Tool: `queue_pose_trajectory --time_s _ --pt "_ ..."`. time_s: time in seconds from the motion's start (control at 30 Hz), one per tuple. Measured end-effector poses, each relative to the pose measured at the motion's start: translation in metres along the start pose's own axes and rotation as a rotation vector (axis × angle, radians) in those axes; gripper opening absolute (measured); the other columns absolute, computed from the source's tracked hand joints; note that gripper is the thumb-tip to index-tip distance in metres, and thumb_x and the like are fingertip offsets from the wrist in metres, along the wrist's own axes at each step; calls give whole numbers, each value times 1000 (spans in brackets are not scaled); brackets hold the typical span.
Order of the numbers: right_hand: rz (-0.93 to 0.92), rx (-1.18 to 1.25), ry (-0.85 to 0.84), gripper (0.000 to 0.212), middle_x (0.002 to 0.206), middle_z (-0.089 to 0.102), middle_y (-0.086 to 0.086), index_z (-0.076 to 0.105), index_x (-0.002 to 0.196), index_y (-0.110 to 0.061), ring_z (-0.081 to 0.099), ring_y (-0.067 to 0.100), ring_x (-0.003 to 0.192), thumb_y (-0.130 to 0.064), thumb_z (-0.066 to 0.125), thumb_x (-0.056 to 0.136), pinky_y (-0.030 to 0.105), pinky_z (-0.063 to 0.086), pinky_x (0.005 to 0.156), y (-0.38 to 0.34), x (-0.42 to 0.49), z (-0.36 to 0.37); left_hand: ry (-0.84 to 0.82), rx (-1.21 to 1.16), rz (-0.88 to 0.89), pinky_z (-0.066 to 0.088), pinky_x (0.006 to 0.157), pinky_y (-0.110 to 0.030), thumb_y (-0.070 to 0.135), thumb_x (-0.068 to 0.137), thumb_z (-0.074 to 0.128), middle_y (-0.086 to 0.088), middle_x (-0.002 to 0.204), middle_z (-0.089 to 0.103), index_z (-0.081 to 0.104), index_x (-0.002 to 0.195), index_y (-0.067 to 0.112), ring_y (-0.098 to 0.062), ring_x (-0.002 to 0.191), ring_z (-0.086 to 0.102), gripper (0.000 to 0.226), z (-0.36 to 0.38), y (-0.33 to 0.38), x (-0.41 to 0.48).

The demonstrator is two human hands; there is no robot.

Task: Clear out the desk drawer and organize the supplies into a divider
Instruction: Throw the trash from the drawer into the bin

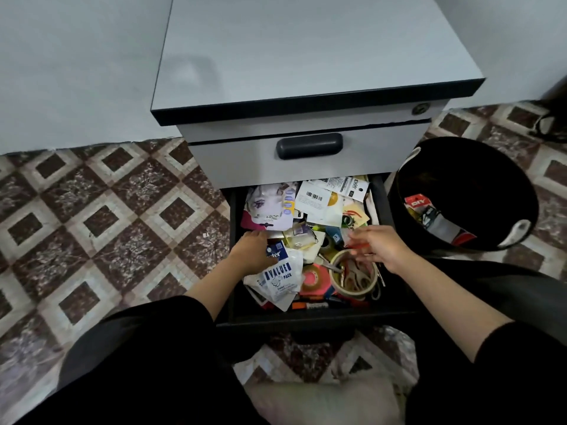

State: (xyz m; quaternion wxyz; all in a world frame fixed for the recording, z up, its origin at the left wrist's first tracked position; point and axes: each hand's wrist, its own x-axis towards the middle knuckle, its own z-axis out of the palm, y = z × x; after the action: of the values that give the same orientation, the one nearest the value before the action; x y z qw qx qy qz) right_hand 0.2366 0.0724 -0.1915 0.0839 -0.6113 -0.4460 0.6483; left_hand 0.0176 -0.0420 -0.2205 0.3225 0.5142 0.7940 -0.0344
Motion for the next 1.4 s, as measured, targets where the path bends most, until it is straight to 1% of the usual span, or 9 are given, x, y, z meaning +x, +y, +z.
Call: queue_pose_trajectory --time_s 0.3,0.57,0.7,0.83,0.93,1.0,1.1,1.3,1.4 --pt "23 -23 36 14 75 62 9 63 103 0 56 18 54 -6 60 90 28 52 55 4 16 -8 -66 128 10 49 87 -35 29 79 72 -7 122 59 56 124 13 -24 109 57 50 4 1 5" --pt "6 -57 62 4 75 63 9 64 90 -3 55 16 51 -6 61 88 24 51 47 6 17 -10 -230 -20 6 38 74 -23 13 85 65 -13 118 60 55 118 2 -26 107 57 36 -7 8 -4" --pt "-143 -337 284 15 74 65 10 65 69 -7 63 24 63 -3 61 83 36 54 66 7 23 -8 -230 -117 4 41 80 -27 16 89 61 -13 119 58 53 116 3 -25 107 55 31 -16 2 -10" --pt "-241 -523 327 10 88 68 10 71 80 -6 64 25 86 -6 61 82 33 53 74 2 25 -8 -106 -280 -29 43 88 -29 15 88 62 -10 115 58 54 115 2 -27 108 55 31 -31 -8 -13" --pt "-275 -629 275 10 97 69 9 71 87 -11 64 24 93 -9 64 81 30 52 77 0 27 -4 6 -591 -77 51 87 -36 5 85 61 -10 96 67 63 96 8 -26 92 64 10 -37 -12 -13" --pt "-309 -719 249 24 106 67 10 65 103 -9 62 26 98 -14 66 81 31 51 78 -2 27 2 70 -676 -96 49 84 -33 2 87 56 -7 90 67 62 88 13 -25 90 63 13 -41 -11 -14" --pt "-365 -931 259 53 120 58 13 46 126 -7 56 30 108 -26 68 81 35 48 80 -6 29 13 134 -666 -86 47 92 -38 4 88 56 -9 101 65 59 97 15 -27 100 60 14 -43 -9 -12" --pt "-314 -1096 205 77 134 46 14 33 136 -5 45 31 123 -40 71 79 40 43 95 -11 47 41 156 -617 -92 46 93 -40 7 89 56 -10 109 63 58 109 11 -27 102 59 20 -49 -12 -2" --pt "-199 -1111 213 93 144 33 19 22 143 -2 33 36 133 -45 71 77 53 33 106 -5 58 47 150 -653 -102 48 88 -35 6 89 57 -10 106 64 59 111 8 -25 97 60 21 -46 -13 3"
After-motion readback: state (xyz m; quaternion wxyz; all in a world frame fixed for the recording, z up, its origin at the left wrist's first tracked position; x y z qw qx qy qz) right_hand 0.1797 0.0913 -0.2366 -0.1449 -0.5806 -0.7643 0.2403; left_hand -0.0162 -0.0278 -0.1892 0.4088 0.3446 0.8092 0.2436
